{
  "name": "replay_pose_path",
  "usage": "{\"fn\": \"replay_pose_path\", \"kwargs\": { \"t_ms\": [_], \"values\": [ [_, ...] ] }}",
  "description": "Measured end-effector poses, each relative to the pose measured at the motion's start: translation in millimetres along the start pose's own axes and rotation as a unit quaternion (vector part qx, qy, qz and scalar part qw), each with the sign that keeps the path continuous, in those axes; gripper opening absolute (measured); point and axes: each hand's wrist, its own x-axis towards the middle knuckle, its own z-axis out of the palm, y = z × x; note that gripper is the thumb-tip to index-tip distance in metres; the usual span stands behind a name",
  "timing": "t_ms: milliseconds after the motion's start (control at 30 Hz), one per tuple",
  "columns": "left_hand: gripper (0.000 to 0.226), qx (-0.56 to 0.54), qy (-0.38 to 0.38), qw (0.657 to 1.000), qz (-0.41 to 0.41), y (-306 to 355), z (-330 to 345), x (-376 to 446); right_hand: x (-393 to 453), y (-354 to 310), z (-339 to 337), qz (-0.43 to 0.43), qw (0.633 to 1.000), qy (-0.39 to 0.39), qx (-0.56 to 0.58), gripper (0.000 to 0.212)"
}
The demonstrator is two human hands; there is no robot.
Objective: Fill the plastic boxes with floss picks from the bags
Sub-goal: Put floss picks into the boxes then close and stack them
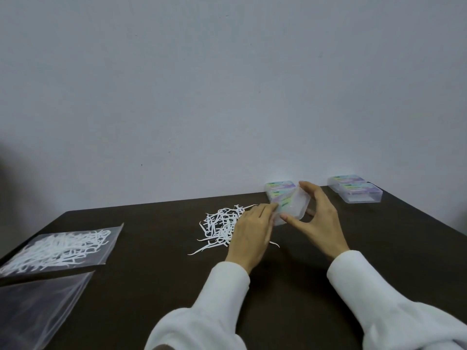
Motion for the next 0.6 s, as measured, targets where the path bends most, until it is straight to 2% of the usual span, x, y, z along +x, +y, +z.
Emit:
{"fn": "replay_pose_path", "kwargs": {
  "t_ms": [67, 100, 167, 233, 267, 333, 433, 533, 600],
  "values": [
    [0.035, -0.110, -0.045, 0.985, -0.129, 5, -3, -1, 0, 3, -1, -0.054, 0.996, -0.005, -0.076, 0.074],
    [0.033, -0.189, -0.057, 0.959, -0.204, 8, -4, 1, 0, 4, -1, -0.082, 0.990, -0.013, -0.113, 0.073],
    [0.034, -0.367, -0.047, 0.862, -0.347, 15, -9, 9, -2, 5, 2, -0.128, 0.978, -0.038, -0.162, 0.071],
    [0.037, -0.467, -0.050, 0.766, -0.439, 19, -13, 17, -6, 3, 6, -0.153, 0.970, -0.070, -0.178, 0.071],
    [0.039, -0.497, -0.065, 0.731, -0.462, 19, -15, 20, -7, 3, 8, -0.161, 0.966, -0.089, -0.183, 0.072],
    [0.039, -0.534, -0.087, 0.687, -0.485, 19, -18, 21, -9, 1, 11, -0.166, 0.960, -0.124, -0.187, 0.075],
    [0.039, -0.552, -0.083, 0.659, -0.504, 16, -20, 20, -8, -3, 10, -0.151, 0.963, -0.158, -0.159, 0.074],
    [0.038, -0.546, -0.065, 0.668, -0.501, 11, -23, 20, -11, -9, 9, -0.115, 0.967, -0.189, -0.124, 0.065],
    [0.038, -0.540, -0.065, 0.684, -0.487, 5, -27, 20, -12, -12, 10, -0.089, 0.974, -0.182, -0.101, 0.058]
  ]
}}
